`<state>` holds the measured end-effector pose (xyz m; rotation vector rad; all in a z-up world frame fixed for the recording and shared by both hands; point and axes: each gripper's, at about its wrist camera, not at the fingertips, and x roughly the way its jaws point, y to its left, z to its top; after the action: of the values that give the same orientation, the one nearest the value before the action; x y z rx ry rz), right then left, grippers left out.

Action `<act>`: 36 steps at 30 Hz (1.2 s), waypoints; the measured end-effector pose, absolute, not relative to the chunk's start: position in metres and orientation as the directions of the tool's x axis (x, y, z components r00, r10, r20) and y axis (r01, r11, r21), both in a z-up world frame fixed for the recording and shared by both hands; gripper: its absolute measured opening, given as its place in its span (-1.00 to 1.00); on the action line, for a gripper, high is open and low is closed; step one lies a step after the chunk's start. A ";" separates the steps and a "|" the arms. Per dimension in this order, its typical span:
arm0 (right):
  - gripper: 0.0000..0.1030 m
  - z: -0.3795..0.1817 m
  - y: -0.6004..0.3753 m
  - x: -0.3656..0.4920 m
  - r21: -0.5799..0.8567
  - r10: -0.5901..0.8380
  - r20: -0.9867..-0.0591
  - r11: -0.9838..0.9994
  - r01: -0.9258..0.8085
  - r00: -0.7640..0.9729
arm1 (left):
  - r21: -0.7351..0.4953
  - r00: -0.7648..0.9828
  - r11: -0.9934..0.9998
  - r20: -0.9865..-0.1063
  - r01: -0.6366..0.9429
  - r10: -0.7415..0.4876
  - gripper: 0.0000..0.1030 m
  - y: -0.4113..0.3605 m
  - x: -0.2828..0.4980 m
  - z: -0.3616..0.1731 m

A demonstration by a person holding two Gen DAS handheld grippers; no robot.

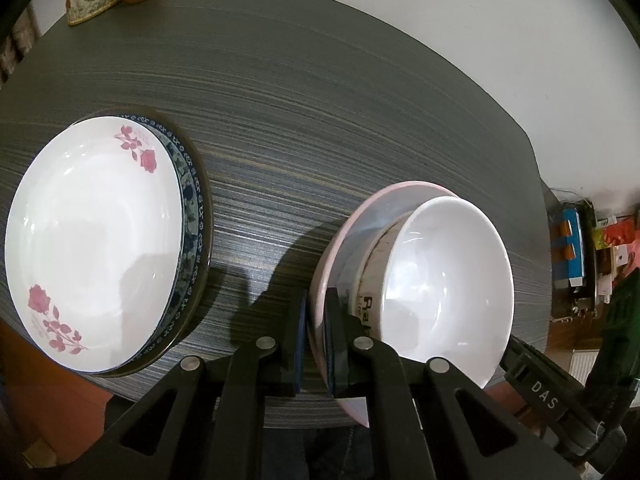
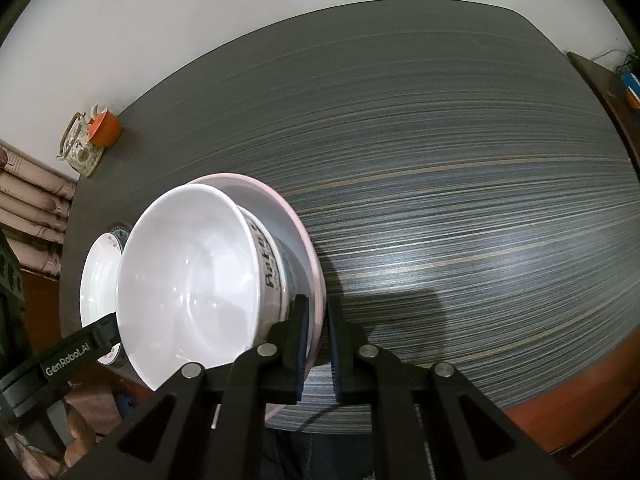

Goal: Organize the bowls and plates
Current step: 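Lift the bowl stack and carry it toward the flowered plate stack, then lower the bowl stack onto the flowered plate stack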

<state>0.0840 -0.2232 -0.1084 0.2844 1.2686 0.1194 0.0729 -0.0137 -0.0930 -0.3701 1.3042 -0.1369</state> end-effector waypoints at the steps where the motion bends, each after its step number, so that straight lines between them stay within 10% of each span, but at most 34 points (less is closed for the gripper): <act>1: -0.81 -0.108 -0.223 0.084 0.278 0.246 -0.922 0.958 0.070 0.298 | -0.342 0.266 0.934 -0.915 -0.107 -0.304 -0.91 -0.014 0.073 -0.093; 36: -0.81 -0.062 -0.188 0.084 0.283 0.278 -0.889 0.958 -0.041 0.365 | -0.335 0.382 0.930 -0.888 -0.154 -0.257 -0.89 0.016 0.056 -0.051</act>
<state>0.0844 -0.1880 -0.0624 0.2275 1.1819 0.2067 0.0557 0.0156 -0.0510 -0.3948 1.1864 -0.0679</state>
